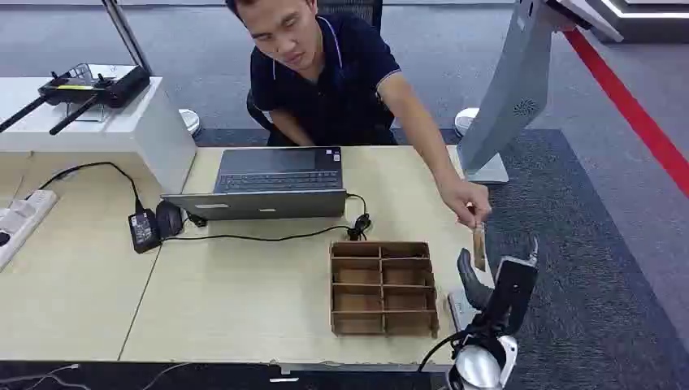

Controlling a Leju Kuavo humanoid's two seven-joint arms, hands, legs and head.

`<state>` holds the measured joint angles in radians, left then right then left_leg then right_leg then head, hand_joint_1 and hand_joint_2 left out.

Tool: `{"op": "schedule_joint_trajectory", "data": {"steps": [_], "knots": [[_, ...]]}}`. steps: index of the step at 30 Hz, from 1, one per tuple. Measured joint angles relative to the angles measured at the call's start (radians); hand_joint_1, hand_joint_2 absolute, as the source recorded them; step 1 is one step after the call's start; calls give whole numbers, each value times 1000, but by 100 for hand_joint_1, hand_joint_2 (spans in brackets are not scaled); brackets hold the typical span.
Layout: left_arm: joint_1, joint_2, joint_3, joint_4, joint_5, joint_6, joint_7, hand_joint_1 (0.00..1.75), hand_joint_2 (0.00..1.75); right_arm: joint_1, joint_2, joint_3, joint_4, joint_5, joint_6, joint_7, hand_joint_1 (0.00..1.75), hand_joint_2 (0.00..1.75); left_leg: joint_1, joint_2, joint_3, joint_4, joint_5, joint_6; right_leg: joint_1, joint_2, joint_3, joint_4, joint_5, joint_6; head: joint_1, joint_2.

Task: Pass the card to the sensor for recognition and then transmit it.

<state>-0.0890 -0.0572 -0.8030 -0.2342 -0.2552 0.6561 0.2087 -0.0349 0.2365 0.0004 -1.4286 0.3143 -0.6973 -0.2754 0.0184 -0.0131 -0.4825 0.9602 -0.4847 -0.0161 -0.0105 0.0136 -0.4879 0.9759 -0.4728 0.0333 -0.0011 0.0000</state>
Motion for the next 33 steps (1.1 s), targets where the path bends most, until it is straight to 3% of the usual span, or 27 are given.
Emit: {"op": "schedule_joint_trajectory", "data": {"steps": [1,2,4,33], "knots": [[0,0,0,0,0,0,0,0,175,0,0,0,1,0,0,-1,0,175,0,0,0,0,0,0,0,0,0,0,0,0,0,0],[0,0,0,0,2,0,0,0,175,-1,0,-1,3,-1,0,-2,84,175,0,0,0,0,0,0,0,0,0,0,0,0,0,0],[0,0,0,0,3,0,0,0,175,-1,0,-3,5,-1,0,-2,175,175,0,0,0,0,0,0,0,0,0,0,0,0,0,0],[0,0,0,0,7,0,-3,0,175,-1,0,-5,10,8,0,-11,175,175,0,0,0,0,0,0,0,0,0,0,0,0,0,0]]}}
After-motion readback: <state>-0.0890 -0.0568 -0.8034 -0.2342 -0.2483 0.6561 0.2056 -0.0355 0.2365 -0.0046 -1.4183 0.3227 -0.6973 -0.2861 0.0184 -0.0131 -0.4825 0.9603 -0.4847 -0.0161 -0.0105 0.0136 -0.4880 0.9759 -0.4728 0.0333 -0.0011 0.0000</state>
